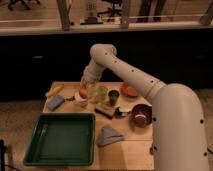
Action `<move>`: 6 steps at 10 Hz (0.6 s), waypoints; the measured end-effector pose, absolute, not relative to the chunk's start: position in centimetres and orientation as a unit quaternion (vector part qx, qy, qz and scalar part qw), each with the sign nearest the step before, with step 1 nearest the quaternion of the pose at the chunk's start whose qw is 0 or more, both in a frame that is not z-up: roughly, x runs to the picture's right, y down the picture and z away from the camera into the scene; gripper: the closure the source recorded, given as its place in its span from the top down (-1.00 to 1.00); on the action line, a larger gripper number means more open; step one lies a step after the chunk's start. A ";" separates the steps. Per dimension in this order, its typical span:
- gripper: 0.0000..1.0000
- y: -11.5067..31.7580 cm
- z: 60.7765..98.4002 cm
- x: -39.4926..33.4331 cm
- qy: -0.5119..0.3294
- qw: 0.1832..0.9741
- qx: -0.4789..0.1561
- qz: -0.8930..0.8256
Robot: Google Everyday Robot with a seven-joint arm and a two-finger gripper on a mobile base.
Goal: Place apple in paper cup
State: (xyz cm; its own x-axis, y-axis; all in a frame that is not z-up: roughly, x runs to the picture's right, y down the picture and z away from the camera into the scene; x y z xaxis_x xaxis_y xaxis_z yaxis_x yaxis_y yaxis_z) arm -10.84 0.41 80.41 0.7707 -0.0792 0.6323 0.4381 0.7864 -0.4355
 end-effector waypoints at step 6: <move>-1.00 -0.2 81.4 -10.6 -0.309 0.902 -0.264 -0.142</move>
State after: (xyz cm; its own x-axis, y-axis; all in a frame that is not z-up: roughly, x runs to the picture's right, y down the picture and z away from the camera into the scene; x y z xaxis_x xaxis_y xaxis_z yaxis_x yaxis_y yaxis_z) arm -10.62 -0.22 81.44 0.7685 -0.0939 0.6329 0.4203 0.8198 -0.3888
